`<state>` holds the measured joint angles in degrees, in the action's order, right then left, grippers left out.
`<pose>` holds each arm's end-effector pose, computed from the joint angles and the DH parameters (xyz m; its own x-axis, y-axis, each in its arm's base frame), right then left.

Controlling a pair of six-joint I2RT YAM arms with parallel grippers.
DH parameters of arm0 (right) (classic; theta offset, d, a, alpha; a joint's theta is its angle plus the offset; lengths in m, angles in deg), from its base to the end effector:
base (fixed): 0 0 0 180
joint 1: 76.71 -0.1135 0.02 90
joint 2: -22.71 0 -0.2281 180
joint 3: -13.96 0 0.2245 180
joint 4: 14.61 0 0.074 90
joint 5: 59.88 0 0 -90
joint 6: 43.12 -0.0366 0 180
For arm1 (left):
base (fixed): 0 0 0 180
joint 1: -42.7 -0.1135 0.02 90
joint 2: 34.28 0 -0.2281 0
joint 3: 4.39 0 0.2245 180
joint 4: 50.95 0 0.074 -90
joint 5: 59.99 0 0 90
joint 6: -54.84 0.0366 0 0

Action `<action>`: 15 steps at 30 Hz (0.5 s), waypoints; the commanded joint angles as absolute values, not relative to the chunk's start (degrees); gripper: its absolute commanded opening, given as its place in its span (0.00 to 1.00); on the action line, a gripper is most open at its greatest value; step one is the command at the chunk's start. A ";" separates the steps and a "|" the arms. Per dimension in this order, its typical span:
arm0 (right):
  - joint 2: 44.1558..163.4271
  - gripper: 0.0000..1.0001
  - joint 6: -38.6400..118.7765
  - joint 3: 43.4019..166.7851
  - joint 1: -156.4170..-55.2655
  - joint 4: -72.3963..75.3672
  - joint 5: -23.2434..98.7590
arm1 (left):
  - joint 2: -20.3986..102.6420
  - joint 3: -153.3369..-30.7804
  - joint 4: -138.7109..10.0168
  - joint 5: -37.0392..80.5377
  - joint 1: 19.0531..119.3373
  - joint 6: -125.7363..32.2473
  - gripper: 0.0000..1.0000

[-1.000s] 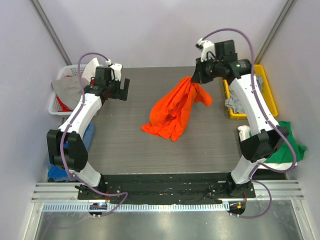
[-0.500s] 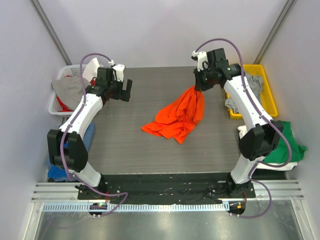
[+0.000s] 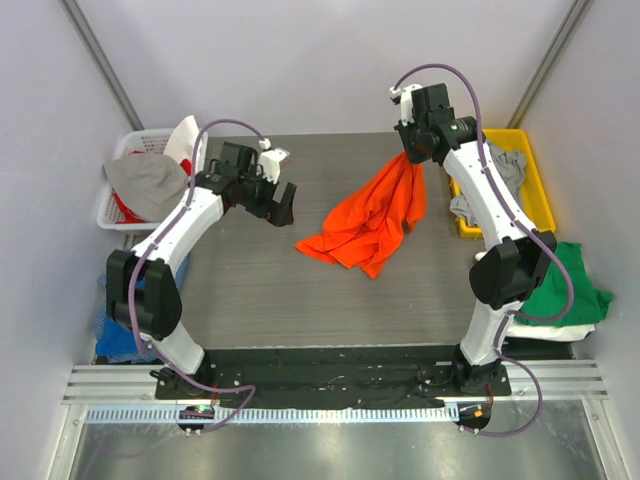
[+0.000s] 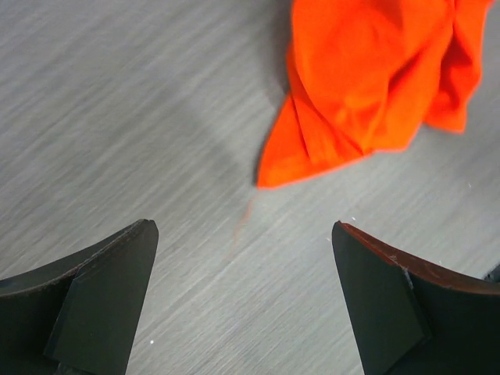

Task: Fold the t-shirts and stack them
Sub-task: Move the tshirt to the center of the board

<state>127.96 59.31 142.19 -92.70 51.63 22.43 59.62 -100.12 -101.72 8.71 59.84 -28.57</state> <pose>0.3541 0.0964 0.3456 -0.6048 -0.3952 -0.6914 -0.3169 0.9159 -0.2463 0.3123 -0.1102 0.2667 -0.6581 0.3149 -0.6839 0.5820 0.7891 -0.1967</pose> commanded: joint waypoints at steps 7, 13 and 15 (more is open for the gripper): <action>129.15 0.01 60.68 142.76 -92.36 47.39 15.53 | 66.52 -104.70 -104.68 3.47 66.16 -24.70 0.99; 130.20 0.18 60.86 138.36 -92.45 46.77 15.79 | 72.23 -107.86 -103.11 2.85 69.50 -24.88 0.97; 131.08 0.33 60.68 137.74 -92.45 46.86 15.53 | 74.42 -109.00 -102.66 2.85 69.85 -24.88 0.96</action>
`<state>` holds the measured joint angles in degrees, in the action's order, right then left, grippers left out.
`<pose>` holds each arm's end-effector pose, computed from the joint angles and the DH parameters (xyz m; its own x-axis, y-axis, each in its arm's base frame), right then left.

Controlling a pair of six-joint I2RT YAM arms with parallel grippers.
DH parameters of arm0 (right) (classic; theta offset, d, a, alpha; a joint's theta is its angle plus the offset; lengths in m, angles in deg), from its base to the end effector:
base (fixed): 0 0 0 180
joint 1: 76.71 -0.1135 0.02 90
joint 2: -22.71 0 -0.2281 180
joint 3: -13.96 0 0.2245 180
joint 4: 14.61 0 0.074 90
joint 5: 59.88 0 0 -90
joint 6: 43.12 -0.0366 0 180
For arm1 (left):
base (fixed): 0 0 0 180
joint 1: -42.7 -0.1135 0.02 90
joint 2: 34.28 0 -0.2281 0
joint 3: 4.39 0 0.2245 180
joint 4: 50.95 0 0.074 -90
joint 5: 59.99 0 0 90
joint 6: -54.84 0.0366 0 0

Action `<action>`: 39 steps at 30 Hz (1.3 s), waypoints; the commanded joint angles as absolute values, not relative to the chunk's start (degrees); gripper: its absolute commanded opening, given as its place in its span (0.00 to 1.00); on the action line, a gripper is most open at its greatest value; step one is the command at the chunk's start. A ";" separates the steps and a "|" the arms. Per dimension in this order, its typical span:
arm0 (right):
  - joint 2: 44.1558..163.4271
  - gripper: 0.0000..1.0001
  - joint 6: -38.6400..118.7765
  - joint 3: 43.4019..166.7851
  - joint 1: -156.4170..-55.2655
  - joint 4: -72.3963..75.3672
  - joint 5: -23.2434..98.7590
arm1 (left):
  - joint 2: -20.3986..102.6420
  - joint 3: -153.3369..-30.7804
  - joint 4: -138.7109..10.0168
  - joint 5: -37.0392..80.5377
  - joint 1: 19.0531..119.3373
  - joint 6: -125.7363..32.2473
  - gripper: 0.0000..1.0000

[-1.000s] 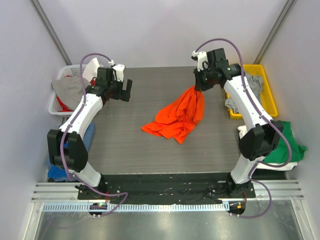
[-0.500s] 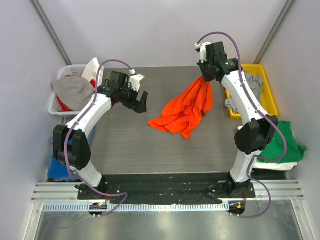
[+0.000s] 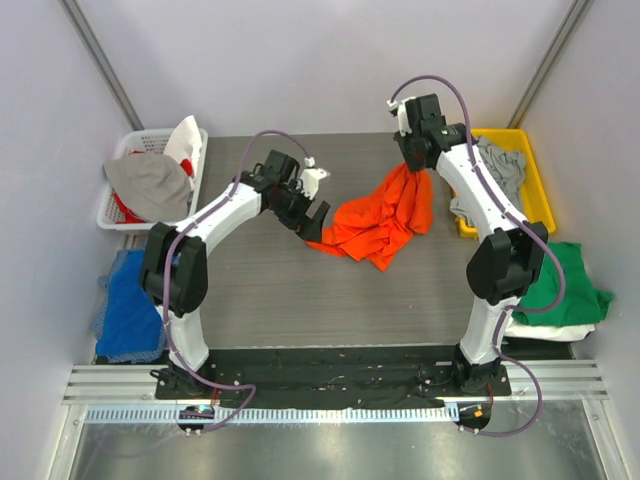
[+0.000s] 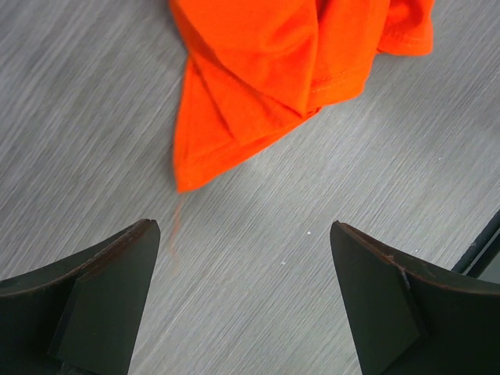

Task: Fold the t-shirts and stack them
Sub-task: Move the tshirt to the center of the board

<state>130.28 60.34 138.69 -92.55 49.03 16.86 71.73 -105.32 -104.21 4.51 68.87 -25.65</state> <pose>0.3668 0.0953 0.3177 -0.6520 -0.4205 -0.6310 -0.2730 0.9065 -0.3220 0.3186 -0.1741 0.2218 -0.6541 0.4876 -0.5782 0.7188 0.6386 -0.2747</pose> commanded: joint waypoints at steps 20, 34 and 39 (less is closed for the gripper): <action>126.51 0.73 59.45 133.17 -92.36 48.35 18.69 | 83.22 -108.04 -97.92 12.08 69.94 -20.84 0.87; 119.66 0.70 59.80 123.79 -92.62 50.90 24.49 | 87.53 -110.76 -100.99 10.24 69.68 -21.72 0.57; 117.20 0.68 60.24 117.53 -92.89 50.46 25.37 | 88.85 -112.96 -102.04 9.01 69.77 -22.33 0.55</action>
